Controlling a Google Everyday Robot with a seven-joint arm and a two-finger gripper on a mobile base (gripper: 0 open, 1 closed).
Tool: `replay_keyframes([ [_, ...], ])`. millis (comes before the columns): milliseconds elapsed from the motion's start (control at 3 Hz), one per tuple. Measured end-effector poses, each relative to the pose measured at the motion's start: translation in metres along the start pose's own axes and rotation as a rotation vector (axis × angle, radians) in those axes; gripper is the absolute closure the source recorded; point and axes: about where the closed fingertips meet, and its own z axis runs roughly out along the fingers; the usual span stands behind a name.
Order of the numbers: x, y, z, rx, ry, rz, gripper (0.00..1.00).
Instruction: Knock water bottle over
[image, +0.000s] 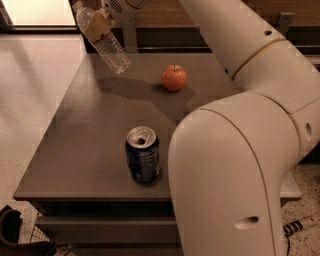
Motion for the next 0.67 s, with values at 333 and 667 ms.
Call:
replay_keyframes([
  [333,0.018,0.020,0.008,-0.049,0.138,-0.014,1.00],
  [667,0.038,0.032,0.019,-0.064,0.263,-0.016,1.00],
])
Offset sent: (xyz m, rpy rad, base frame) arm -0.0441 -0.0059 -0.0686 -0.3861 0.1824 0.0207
